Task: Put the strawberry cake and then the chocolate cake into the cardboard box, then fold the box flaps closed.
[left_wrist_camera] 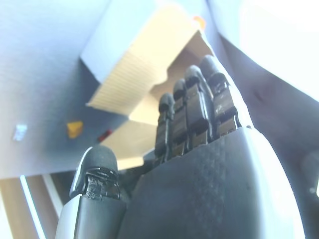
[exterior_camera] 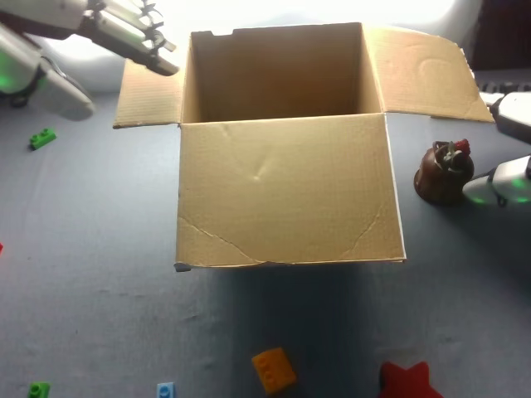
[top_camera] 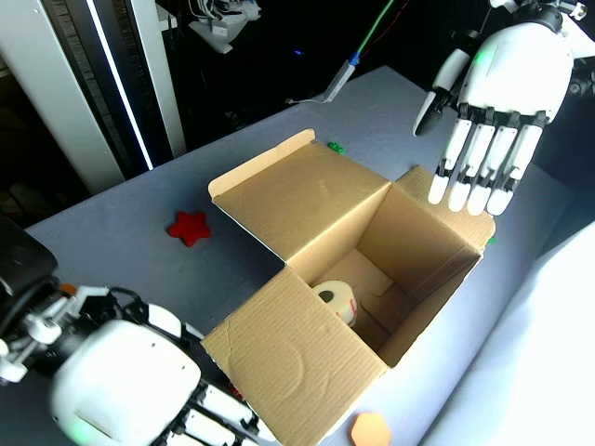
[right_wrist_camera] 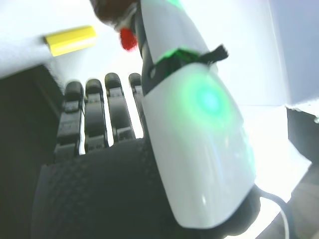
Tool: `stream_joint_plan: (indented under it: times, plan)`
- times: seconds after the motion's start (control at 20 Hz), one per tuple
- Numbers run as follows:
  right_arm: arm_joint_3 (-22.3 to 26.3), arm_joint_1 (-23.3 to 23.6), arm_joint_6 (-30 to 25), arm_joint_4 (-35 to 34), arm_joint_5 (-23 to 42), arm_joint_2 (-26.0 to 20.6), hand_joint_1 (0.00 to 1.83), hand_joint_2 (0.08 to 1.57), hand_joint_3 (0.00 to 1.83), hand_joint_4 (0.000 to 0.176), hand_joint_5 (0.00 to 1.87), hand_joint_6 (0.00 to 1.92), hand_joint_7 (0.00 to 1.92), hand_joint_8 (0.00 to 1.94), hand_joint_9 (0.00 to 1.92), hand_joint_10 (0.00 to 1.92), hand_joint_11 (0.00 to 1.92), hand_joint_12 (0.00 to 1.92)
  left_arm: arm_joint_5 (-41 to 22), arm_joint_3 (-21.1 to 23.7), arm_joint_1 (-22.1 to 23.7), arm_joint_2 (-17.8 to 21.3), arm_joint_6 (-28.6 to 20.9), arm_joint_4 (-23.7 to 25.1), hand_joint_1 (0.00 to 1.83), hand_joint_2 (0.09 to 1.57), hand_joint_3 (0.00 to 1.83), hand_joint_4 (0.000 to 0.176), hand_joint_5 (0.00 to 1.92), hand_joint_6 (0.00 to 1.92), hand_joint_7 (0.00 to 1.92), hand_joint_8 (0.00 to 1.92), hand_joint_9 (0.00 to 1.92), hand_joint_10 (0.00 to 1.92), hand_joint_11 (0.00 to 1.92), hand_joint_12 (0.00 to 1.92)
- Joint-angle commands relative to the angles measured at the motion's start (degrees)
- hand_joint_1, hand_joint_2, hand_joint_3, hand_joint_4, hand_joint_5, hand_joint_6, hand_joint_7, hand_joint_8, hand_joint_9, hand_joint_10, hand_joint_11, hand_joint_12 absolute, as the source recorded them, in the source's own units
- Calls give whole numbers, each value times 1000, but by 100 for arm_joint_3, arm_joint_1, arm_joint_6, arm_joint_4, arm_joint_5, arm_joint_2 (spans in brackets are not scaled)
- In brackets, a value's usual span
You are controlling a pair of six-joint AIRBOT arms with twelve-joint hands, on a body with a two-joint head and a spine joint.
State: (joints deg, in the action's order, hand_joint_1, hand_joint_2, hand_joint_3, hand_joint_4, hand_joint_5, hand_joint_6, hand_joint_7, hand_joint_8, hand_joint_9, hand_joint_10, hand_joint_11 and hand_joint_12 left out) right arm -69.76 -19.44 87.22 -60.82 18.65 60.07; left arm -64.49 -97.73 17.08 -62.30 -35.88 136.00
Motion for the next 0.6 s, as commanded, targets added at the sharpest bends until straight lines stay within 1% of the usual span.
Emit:
stream_joint_plan:
  times: [0.0, 0.1, 0.15, 0.2, 0.35, 0.45, 0.5, 0.55]
  plan:
    - [-85, 0, -19, 98, 448, -18, 1058, 1085, 0, 30, 34, 0, 55, 0, 28, 0, 0, 122, 164, 22, 46, 144, -36, -370, 0, 1372, 4, 0, 170, 0, 152, 0, 143, 1, 0, 542]
    - [-197, -43, -18, 98, 492, 108, 1055, 1085, 0, 35, 28, 0, 51, 0, 17, 0, 0, 85, 159, 104, -61, 345, -68, -400, 0, 1371, 2, 0, 155, 0, 143, 0, 137, 1, 0, 529]
    - [-236, -61, -18, 98, 508, 152, 1055, 1085, 0, 35, 28, 0, 51, 0, 17, 0, 0, 85, 160, 133, -138, 432, -68, -421, 0, 1371, 2, 0, 155, 0, 143, 0, 137, 1, 0, 529]
    - [-270, -71, -18, 98, 511, 188, 1046, 1091, 1, 32, 38, 3, 50, 0, 10, 0, 0, 41, 162, 158, -234, 523, -69, -459, 0, 1373, 2, 0, 163, 3, 134, 0, 126, 0, 0, 499]
    - [-313, -78, -20, 97, 513, 288, 1066, 1083, 0, 28, 48, 4, 64, 4, 15, 2, 0, 35, 217, 194, -461, 757, -53, -564, 0, 1373, 1, 0, 147, 0, 128, 1, 119, 1, 0, 475]
    - [-323, -78, -34, 97, 547, 347, 1058, 1084, 0, 29, 42, 1, 57, 1, 9, 0, 0, 33, 225, 200, -598, 883, -53, -773, 0, 1373, 1, 0, 149, 1, 124, 0, 120, 1, 0, 474]
    - [-324, -77, -35, 96, 567, 371, 1065, 1082, 0, 29, 46, 3, 57, 1, 13, 2, 0, 32, 226, 222, -671, 955, -53, -989, 0, 1375, 0, 1, 146, 2, 120, 2, 123, 3, 0, 476]
    - [-324, -78, -35, 96, 588, 391, 1080, 1074, 0, 27, 58, 7, 68, 5, 20, 5, 5, 39, 230, 283, -738, 1057, -53, -1221, 0, 1376, 1, 9, 143, 1, 121, 2, 121, 2, 0, 479]
